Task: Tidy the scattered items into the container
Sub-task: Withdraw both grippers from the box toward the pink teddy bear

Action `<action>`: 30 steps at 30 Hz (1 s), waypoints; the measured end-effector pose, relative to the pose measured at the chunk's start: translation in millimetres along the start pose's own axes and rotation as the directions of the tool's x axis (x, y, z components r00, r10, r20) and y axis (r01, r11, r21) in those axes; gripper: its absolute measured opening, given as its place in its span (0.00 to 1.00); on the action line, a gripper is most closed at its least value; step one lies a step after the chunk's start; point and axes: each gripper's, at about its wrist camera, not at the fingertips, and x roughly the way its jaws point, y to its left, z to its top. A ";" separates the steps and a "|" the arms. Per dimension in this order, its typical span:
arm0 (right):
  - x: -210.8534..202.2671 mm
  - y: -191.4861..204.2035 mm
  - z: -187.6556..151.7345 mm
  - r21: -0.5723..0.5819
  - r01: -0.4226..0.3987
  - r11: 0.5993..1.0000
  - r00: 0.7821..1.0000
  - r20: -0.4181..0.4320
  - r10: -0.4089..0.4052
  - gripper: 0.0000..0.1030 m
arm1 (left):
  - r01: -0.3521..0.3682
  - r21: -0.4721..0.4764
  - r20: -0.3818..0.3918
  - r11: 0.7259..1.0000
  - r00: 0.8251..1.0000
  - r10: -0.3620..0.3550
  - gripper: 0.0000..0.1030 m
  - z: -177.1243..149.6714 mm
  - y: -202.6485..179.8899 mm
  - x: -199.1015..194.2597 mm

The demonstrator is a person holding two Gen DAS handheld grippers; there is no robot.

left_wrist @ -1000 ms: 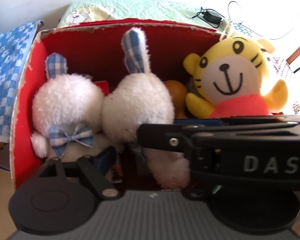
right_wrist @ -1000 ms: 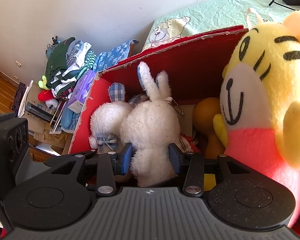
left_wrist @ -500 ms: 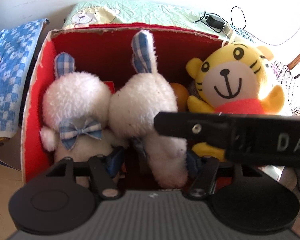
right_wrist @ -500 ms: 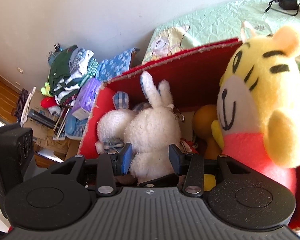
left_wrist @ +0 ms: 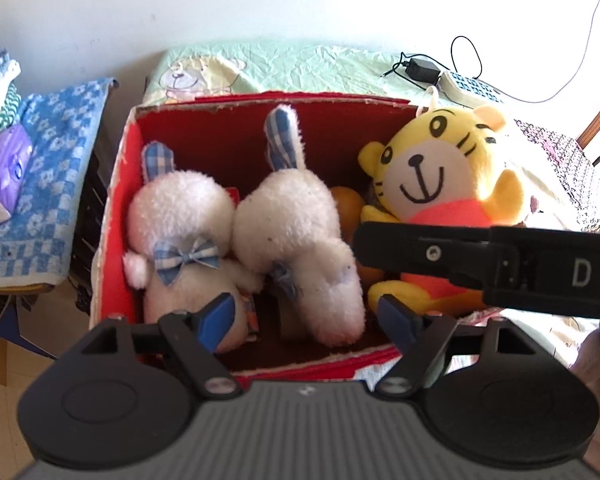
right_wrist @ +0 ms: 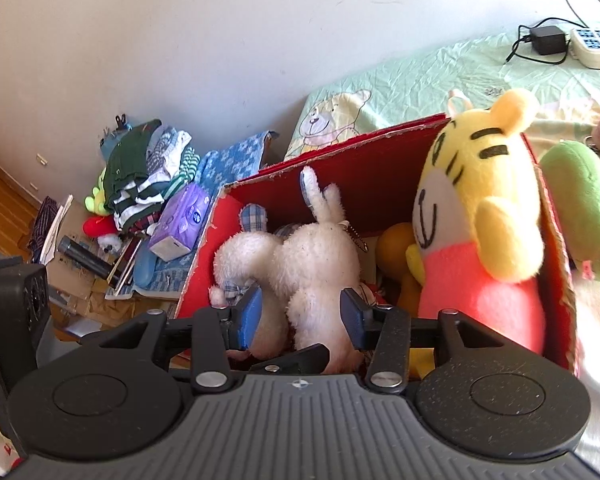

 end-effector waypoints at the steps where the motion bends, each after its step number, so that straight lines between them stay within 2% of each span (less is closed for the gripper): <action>1: -2.5 0.6 -2.0 0.001 0.003 1.000 1.000 0.006 -0.003 0.46 | -0.006 0.001 0.004 1.000 1.000 0.006 0.78 -0.6 -1.4 -1.4; 8: -16.1 -2.2 -18.1 0.030 0.016 0.999 1.000 0.025 -0.017 0.46 | -0.054 0.027 0.042 0.998 0.998 0.052 0.79 -4.3 -10.4 -17.2; 19: -46.8 -18.5 -27.3 0.084 0.005 0.996 0.996 0.087 -0.012 0.46 | -0.115 0.084 0.050 0.990 0.993 0.111 0.81 -6.9 -40.8 -24.6; 23: -51.0 -30.0 -25.1 0.091 -0.019 0.996 0.997 0.080 0.012 0.45 | -0.145 0.088 0.050 0.985 0.989 0.141 0.80 -5.9 -53.2 -24.5; 26: -55.0 -39.0 -22.3 0.083 -0.052 0.995 0.997 0.062 0.047 0.42 | -0.173 0.085 0.058 0.981 0.984 0.169 0.80 -3.0 -65.7 -25.4; 30: -68.2 -50.6 -17.4 0.052 -0.108 0.993 0.994 0.032 0.107 0.43 | -0.210 0.093 0.064 0.973 0.977 0.205 0.80 -0.4 -89.1 -30.5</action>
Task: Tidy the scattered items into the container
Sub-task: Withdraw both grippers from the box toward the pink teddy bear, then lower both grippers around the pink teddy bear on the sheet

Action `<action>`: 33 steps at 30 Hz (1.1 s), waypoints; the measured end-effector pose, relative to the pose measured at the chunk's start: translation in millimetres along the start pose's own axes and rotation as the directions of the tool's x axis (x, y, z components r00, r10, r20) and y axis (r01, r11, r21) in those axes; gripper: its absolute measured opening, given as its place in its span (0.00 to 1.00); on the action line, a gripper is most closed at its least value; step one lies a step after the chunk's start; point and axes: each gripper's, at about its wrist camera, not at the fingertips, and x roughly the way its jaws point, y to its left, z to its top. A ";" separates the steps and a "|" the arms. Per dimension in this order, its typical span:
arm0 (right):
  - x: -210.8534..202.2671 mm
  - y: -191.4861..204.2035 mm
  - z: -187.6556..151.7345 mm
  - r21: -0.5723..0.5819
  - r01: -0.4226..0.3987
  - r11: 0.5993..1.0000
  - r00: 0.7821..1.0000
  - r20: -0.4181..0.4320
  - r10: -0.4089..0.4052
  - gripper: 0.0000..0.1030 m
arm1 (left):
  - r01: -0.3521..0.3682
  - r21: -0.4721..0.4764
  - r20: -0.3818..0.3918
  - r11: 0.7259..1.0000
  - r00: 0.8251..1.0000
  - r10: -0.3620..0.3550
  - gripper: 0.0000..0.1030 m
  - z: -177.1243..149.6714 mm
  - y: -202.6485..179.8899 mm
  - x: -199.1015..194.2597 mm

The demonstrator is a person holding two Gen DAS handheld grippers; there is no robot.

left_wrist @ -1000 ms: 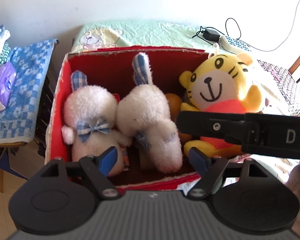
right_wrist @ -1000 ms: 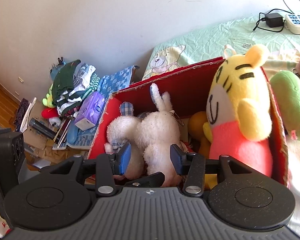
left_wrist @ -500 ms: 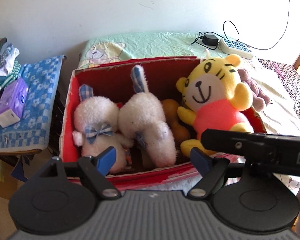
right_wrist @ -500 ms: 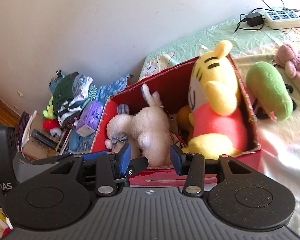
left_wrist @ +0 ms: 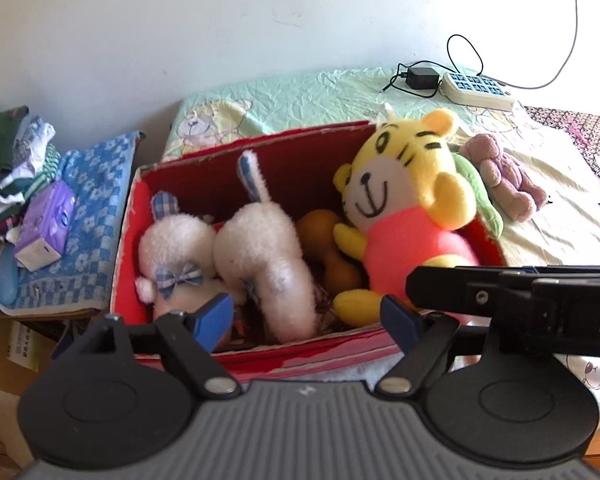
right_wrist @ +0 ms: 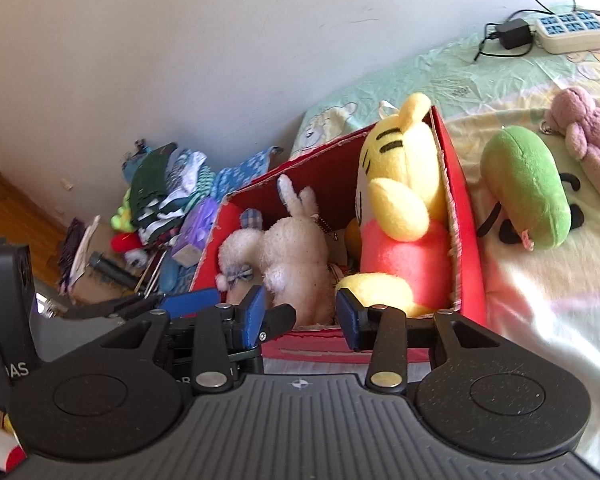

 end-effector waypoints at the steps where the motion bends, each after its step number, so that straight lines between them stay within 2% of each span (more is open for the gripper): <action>1: -4.7 -4.8 2.4 0.005 -0.025 1.000 1.000 -0.011 0.025 0.43 | 0.000 0.000 -0.001 1.000 1.000 0.000 0.80 1.5 -5.5 -3.5; 4: -22.1 -22.7 10.2 0.034 -0.106 0.994 0.994 -0.026 0.107 0.44 | -0.034 0.014 0.016 0.999 0.999 0.034 0.80 7.1 -23.8 -16.0; 8: -43.0 -47.4 19.0 0.028 -0.115 0.993 0.993 -0.030 0.116 0.44 | -0.070 0.026 0.046 0.997 0.997 0.069 0.81 18.7 -53.7 -31.1; 12: -58.9 -81.2 28.1 0.051 -0.111 0.993 0.993 -0.035 0.113 0.43 | -0.040 0.035 0.060 0.999 0.997 0.038 0.81 30.9 -90.5 -34.3; 22: -92.3 -151.0 47.8 0.076 -0.086 0.993 0.994 -0.061 0.091 0.43 | 0.016 0.047 0.008 0.999 1.000 -0.017 0.80 45.9 -179.6 -7.5; 26: -106.1 -179.5 55.0 0.097 -0.050 0.994 0.997 -0.051 0.055 0.43 | 0.058 0.068 -0.009 0.996 0.998 -0.058 0.80 49.1 -209.5 8.9; 33: -118.0 -234.8 75.7 0.135 0.089 0.987 0.996 -0.025 -0.086 0.43 | 0.198 0.000 -0.051 0.980 0.979 -0.197 0.80 64.3 -241.5 65.4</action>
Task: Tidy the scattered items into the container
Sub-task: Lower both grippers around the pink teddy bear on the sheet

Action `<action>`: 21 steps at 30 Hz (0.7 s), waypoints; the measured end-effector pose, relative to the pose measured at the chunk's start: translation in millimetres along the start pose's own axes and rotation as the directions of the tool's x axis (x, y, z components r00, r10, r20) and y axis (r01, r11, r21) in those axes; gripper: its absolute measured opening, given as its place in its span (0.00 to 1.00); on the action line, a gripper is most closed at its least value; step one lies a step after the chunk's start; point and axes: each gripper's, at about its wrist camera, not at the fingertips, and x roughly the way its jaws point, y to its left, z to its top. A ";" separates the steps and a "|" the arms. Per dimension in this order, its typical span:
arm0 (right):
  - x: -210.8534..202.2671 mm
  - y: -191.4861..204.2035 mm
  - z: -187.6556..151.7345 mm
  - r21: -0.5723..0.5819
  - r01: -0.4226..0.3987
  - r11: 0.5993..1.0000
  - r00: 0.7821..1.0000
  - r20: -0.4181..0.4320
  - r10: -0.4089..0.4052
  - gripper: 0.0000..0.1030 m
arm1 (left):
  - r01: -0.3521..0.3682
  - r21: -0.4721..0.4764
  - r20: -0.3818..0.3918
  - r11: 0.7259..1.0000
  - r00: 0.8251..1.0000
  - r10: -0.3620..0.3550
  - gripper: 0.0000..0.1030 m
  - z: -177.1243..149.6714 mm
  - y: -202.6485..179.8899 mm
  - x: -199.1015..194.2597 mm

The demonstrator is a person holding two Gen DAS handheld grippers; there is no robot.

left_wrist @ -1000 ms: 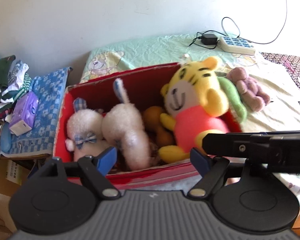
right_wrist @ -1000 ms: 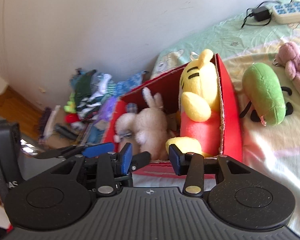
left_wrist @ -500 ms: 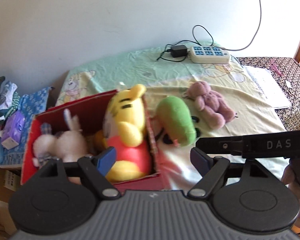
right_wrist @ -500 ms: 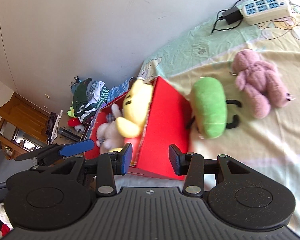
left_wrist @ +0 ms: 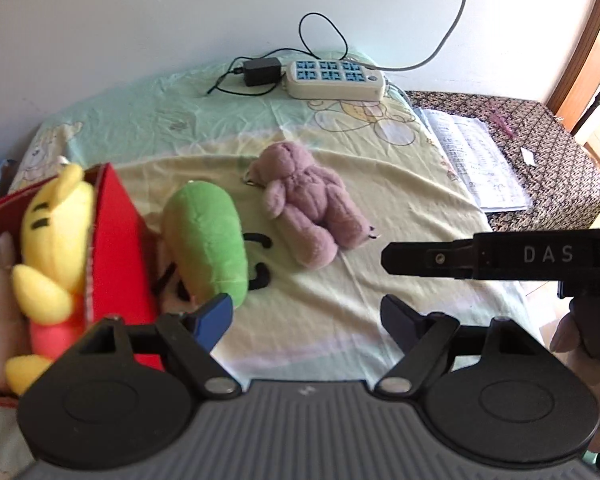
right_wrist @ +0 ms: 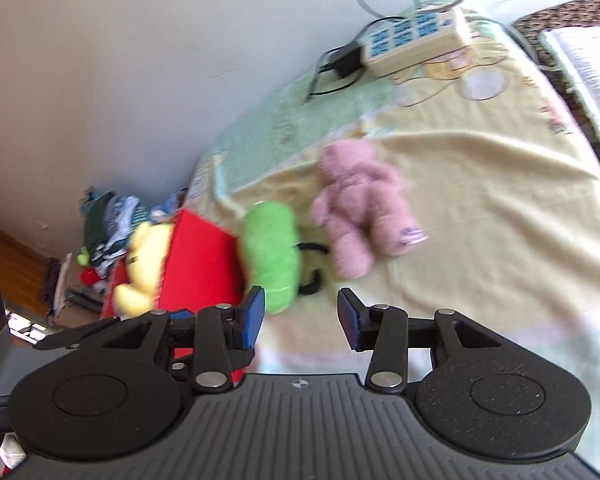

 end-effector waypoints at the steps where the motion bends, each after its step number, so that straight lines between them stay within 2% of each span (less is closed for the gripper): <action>1: 0.7 -6.7 4.2 0.004 0.016 1.000 1.000 0.003 -0.016 0.43 | 0.004 -0.005 -0.009 1.000 1.000 -0.004 0.80 2.7 -2.1 9.5; 5: 9.3 -23.4 18.1 -0.005 0.069 0.998 0.998 0.002 -0.069 0.43 | 0.018 -0.026 -0.031 0.999 0.999 -0.019 0.80 11.4 -5.6 43.0; 10: 30.6 -36.7 29.4 0.003 0.092 0.996 0.995 -0.023 -0.092 0.44 | 0.041 -0.080 -0.043 0.996 0.998 -0.045 0.80 21.7 0.4 74.9; 15: 52.1 -48.3 42.7 0.015 0.106 0.994 0.993 -0.048 -0.105 0.44 | 0.014 -0.068 -0.048 0.998 0.999 -0.017 0.79 31.0 1.5 100.0; 21: 78.7 -50.3 56.8 -0.038 0.112 0.993 0.990 -0.085 -0.115 0.48 | 0.032 -0.125 -0.109 0.992 0.993 -0.046 0.70 34.6 15.3 133.1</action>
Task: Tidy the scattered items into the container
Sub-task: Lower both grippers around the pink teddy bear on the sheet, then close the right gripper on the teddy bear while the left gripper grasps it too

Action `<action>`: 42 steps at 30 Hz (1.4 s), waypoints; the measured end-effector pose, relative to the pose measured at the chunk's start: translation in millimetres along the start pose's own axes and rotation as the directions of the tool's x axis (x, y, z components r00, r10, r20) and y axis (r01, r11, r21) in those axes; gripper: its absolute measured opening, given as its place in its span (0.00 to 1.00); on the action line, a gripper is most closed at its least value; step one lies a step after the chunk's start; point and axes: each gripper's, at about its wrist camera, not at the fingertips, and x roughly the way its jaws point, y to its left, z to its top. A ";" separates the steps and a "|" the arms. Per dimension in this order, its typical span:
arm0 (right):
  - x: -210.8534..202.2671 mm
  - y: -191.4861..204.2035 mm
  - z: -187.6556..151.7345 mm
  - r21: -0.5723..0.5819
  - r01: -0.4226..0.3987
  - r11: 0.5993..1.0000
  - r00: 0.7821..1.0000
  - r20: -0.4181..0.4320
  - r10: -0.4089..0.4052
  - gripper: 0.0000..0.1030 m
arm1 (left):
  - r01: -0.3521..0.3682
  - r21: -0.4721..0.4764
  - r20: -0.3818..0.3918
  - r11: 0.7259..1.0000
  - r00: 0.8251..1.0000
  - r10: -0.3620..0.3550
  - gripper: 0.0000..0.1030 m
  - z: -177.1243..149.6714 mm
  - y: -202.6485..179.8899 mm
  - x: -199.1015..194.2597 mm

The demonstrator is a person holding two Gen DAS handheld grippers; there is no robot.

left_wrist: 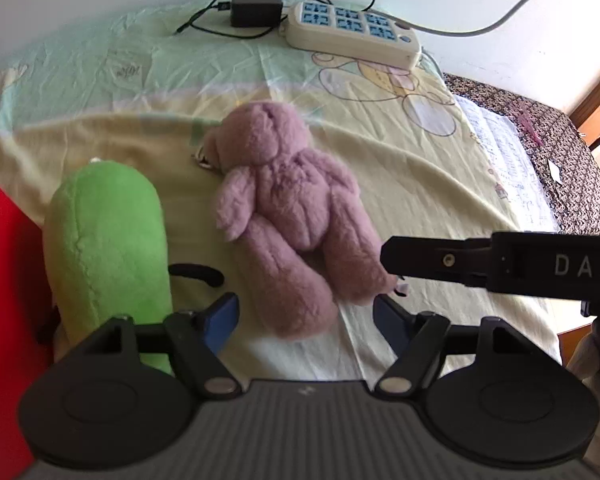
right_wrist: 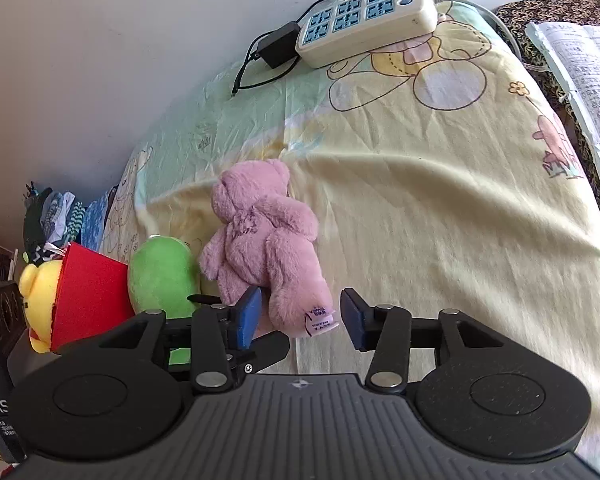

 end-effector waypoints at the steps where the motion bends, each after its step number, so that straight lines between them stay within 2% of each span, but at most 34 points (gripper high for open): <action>1: 4.8 0.3 2.1 -0.010 0.002 1.000 1.000 -0.008 -0.002 0.48 | 0.005 -0.005 -0.010 1.000 1.000 -0.005 0.69 1.6 1.5 4.0; 6: 21.8 1.4 7.7 -0.046 0.013 0.999 0.999 -0.029 -0.014 0.48 | 0.031 0.009 -0.004 0.999 1.000 -0.031 0.71 8.2 -2.1 8.2; 10: 27.3 3.5 11.9 -0.087 0.029 0.996 0.999 -0.014 -0.031 0.48 | 0.038 -0.009 0.004 0.999 0.999 -0.038 0.72 15.8 -0.4 10.6; 17: 33.1 10.0 16.4 -0.179 0.063 0.982 0.998 0.005 -0.063 0.46 | 0.007 0.018 0.017 1.000 1.000 -0.008 0.72 21.7 -4.2 15.8; 18: 32.9 9.6 16.4 -0.184 0.073 0.980 0.997 0.008 -0.072 0.40 | 0.000 0.025 0.019 1.000 1.000 -0.001 0.69 21.6 -5.1 15.9; 19: 32.4 8.7 16.7 -0.188 0.083 0.979 0.997 0.009 -0.083 0.34 | -0.005 0.031 0.024 1.000 1.000 0.004 0.60 21.5 -5.9 15.6; 21: 30.6 4.4 17.1 -0.166 0.057 0.985 0.998 -0.006 -0.058 0.32 | 0.010 0.035 0.020 0.999 1.000 -0.011 0.51 22.2 -5.5 13.9; 25: 21.7 4.7 11.1 -0.149 0.044 0.988 0.999 -0.010 -0.046 0.30 | 0.028 0.048 0.005 0.998 1.000 -0.028 0.49 18.6 -6.5 11.1; 32: -6.9 12.7 -18.4 -0.138 0.057 0.989 0.998 -0.016 -0.060 0.30 | 0.082 0.098 -0.010 0.992 0.997 -0.081 0.49 -10.0 -14.2 -15.4; 38: -29.7 34.7 -63.1 -0.169 0.104 0.980 0.994 -0.026 -0.110 0.30 | 0.140 0.154 -0.059 0.978 0.989 -0.133 0.49 -52.4 -13.7 -42.6; 42: -43.2 51.5 -97.0 -0.160 0.124 0.979 0.991 -0.027 -0.130 0.30 | 0.200 0.178 -0.099 0.963 0.978 -0.185 0.49 -80.5 -2.9 -62.9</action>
